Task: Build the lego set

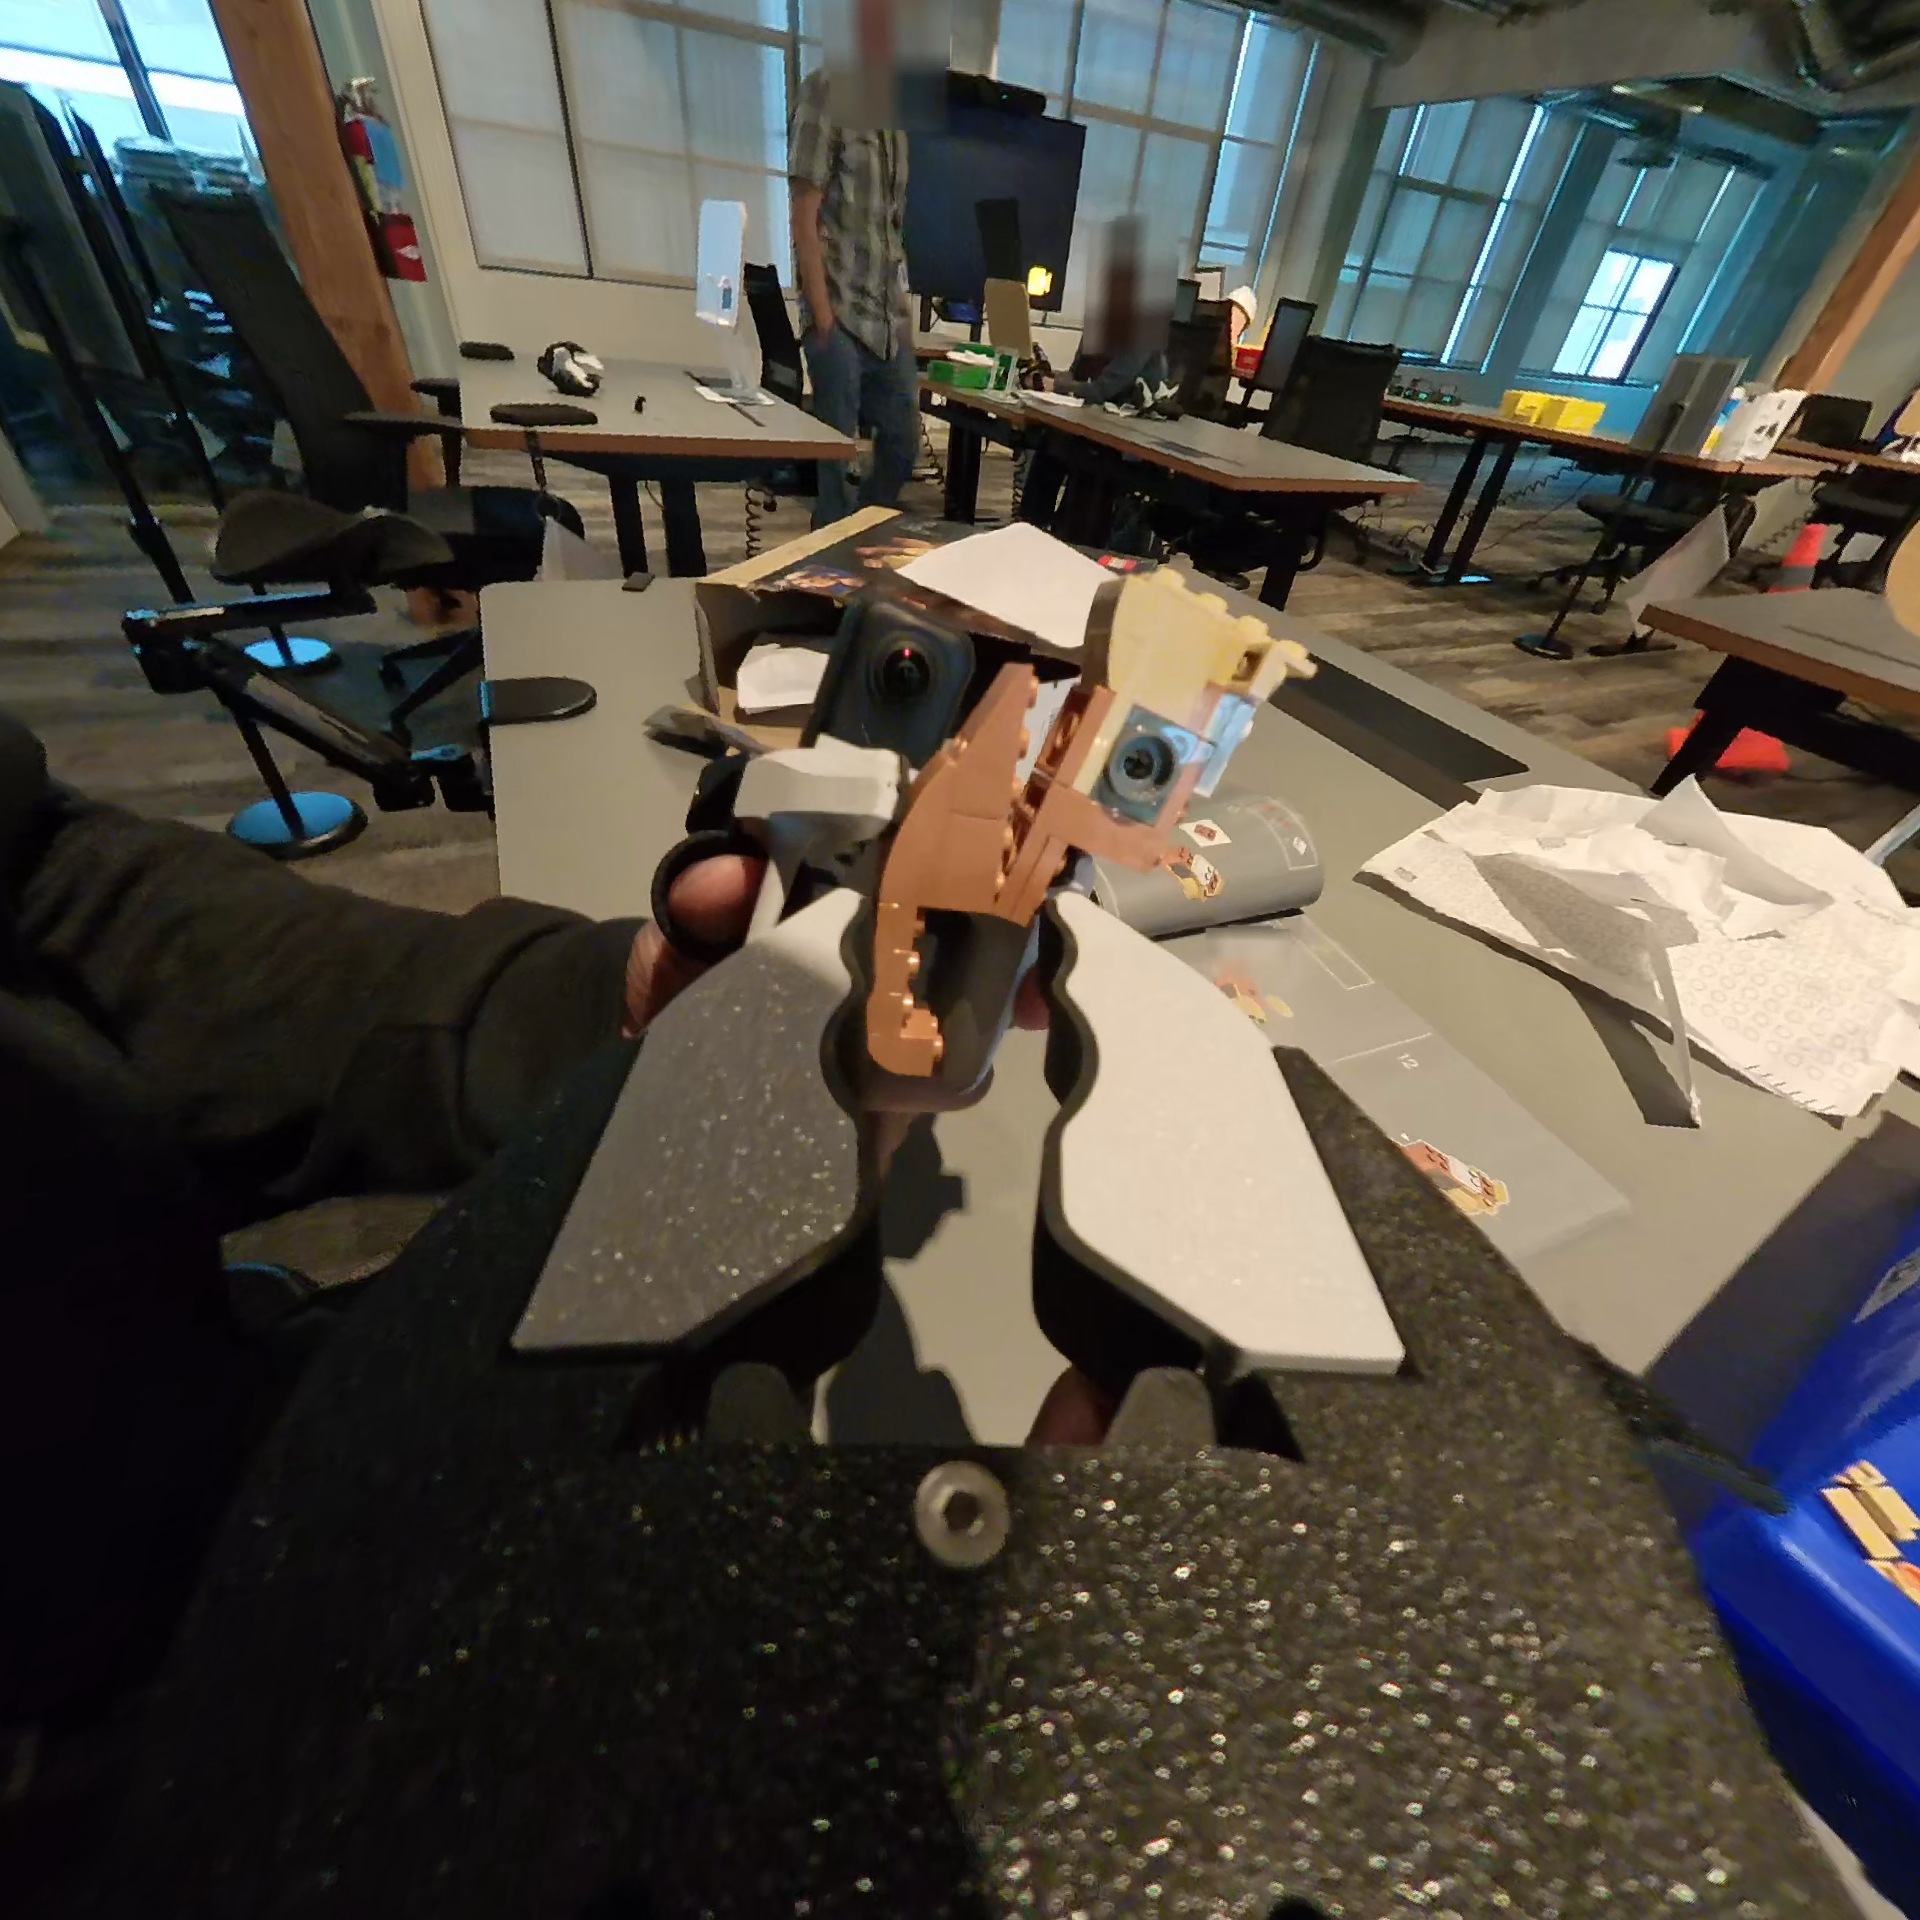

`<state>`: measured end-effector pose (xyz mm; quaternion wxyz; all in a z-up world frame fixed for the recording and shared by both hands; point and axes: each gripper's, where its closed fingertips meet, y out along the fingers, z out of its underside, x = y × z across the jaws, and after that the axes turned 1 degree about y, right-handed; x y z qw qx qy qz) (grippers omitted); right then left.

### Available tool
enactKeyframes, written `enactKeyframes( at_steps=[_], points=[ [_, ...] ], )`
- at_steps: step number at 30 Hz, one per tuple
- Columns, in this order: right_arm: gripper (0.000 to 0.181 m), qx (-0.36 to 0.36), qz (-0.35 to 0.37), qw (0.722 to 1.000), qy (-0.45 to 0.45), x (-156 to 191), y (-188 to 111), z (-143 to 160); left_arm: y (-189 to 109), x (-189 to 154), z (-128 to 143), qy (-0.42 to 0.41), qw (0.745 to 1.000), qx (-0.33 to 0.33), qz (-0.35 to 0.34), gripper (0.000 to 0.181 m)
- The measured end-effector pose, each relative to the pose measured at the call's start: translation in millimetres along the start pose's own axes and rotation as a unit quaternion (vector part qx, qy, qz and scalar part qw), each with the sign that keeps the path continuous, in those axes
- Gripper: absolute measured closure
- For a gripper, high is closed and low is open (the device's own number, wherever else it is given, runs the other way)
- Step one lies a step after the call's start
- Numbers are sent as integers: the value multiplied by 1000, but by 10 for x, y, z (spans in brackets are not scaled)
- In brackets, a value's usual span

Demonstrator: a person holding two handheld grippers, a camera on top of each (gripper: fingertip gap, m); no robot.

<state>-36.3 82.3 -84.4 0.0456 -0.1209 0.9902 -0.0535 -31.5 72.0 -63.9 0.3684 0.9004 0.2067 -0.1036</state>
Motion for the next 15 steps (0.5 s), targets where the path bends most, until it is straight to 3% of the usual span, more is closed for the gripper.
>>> enactKeyframes(
  at_steps=[15],
  points=[
    [152, 8, -24, 1000, -17, 4, -113, 115, 45, 47, 179, 37, 996, 60, -45, 152]
  ],
)
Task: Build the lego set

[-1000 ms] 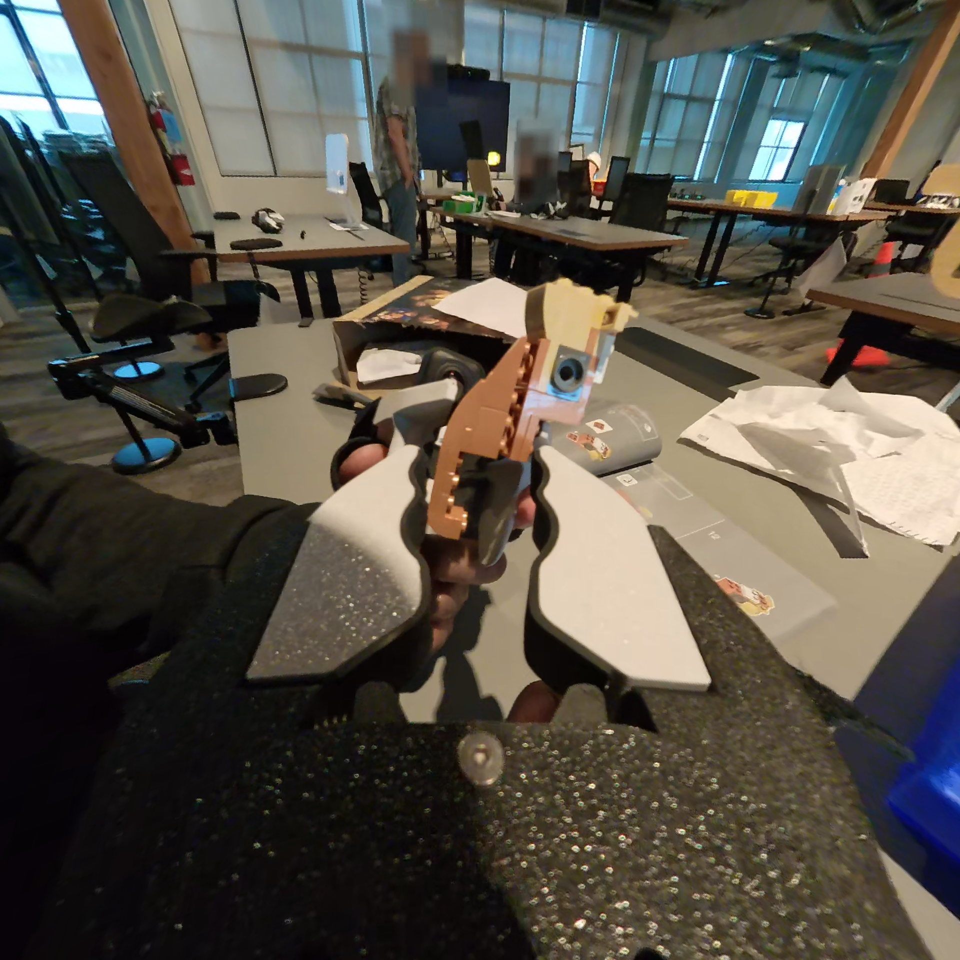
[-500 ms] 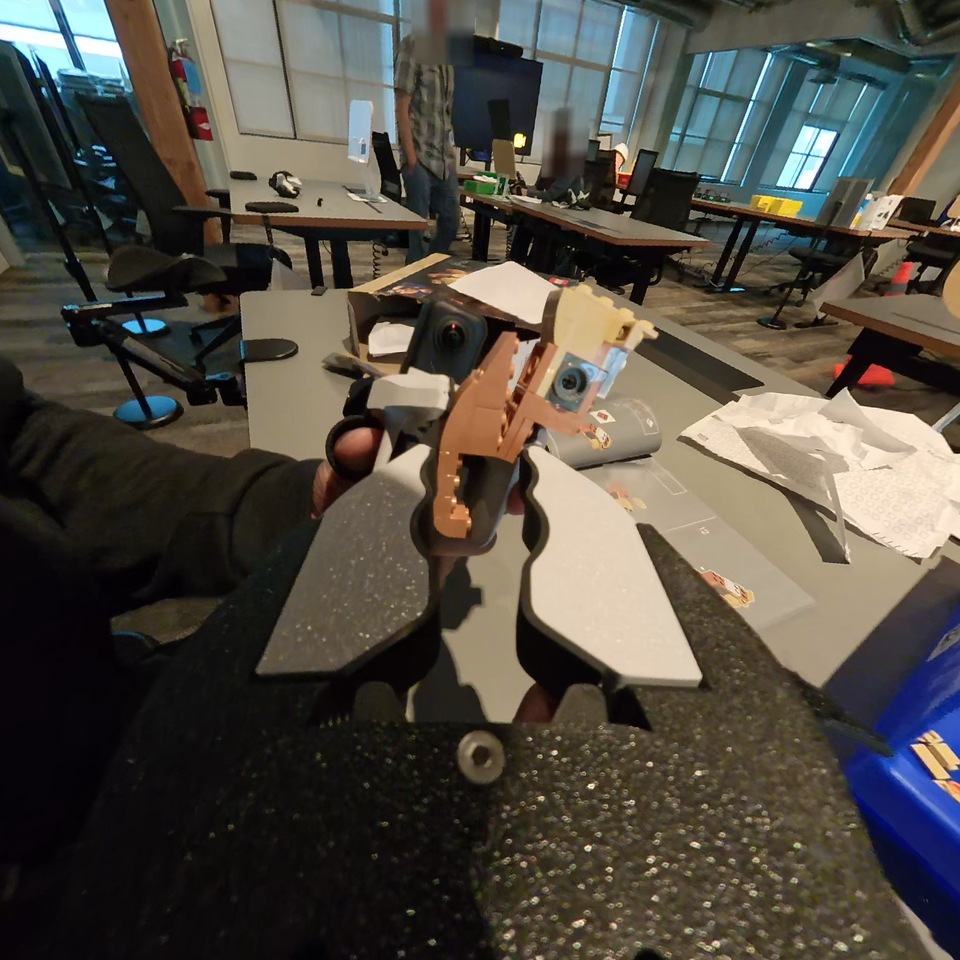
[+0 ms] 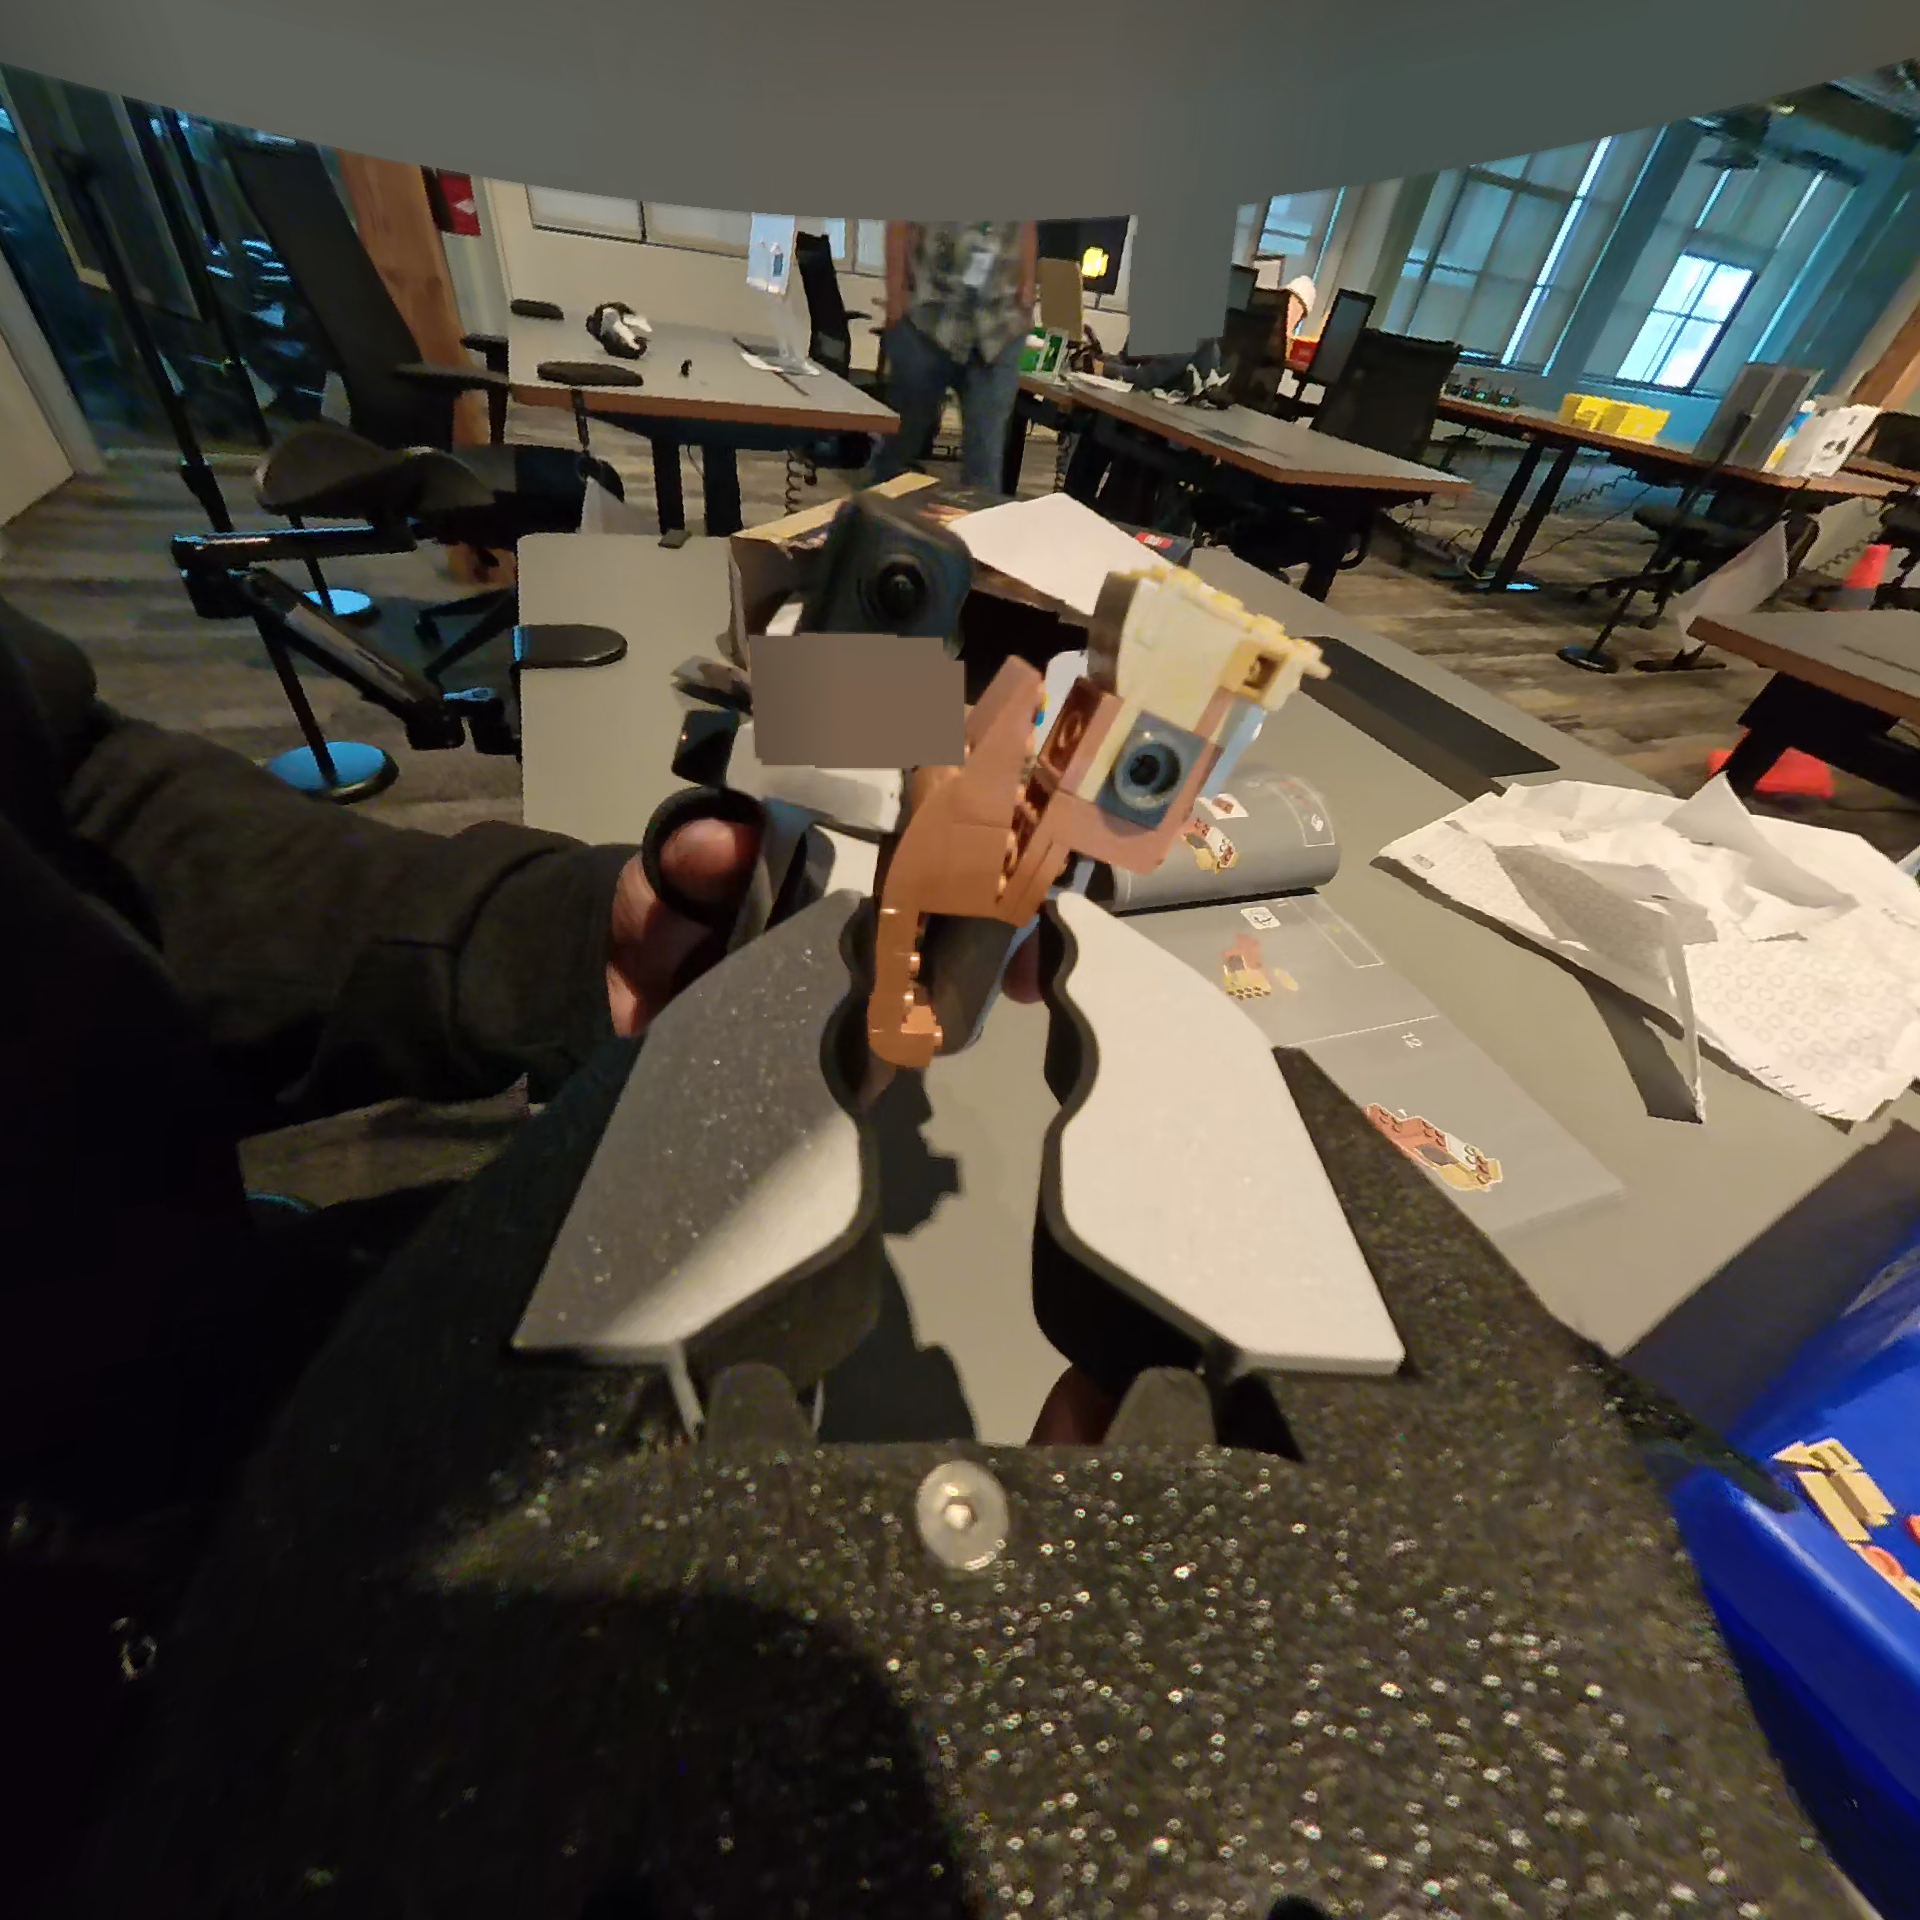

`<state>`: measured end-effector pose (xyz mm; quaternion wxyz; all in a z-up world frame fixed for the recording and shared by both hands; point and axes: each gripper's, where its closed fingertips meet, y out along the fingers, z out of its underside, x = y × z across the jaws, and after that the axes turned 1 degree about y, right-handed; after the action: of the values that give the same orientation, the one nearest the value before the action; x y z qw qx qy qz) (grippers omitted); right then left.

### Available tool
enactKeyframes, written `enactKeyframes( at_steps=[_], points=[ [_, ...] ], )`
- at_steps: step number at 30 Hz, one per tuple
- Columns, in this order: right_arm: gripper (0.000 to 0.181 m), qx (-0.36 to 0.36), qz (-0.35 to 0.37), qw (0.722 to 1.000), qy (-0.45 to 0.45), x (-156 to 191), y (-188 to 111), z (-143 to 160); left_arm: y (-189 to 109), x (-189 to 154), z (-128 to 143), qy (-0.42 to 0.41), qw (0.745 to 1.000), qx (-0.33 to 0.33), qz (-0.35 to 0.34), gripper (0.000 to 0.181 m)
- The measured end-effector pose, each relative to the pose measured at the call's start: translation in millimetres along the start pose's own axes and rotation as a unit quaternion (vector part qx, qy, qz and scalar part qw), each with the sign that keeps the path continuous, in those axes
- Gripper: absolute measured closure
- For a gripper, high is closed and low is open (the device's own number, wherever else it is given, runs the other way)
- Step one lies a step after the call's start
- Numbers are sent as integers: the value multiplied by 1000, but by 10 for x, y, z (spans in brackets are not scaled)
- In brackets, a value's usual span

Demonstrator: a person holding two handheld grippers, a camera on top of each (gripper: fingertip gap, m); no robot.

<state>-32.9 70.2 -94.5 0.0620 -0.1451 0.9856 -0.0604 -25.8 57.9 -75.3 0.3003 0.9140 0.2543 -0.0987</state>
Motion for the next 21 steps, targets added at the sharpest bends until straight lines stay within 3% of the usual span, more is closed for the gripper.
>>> enactKeyframes(
  at_steps=[10, 21],
  points=[
    [140, -19, -47, 997, 66, -10, -98, 69, 19, 2, 36, 7, 1000, -2, -23, 154],
    [128, -77, -111, 970, 204, -155, -111, -176, 21, -25, 54, -11, 1000, 3, -8, 154]
  ],
)
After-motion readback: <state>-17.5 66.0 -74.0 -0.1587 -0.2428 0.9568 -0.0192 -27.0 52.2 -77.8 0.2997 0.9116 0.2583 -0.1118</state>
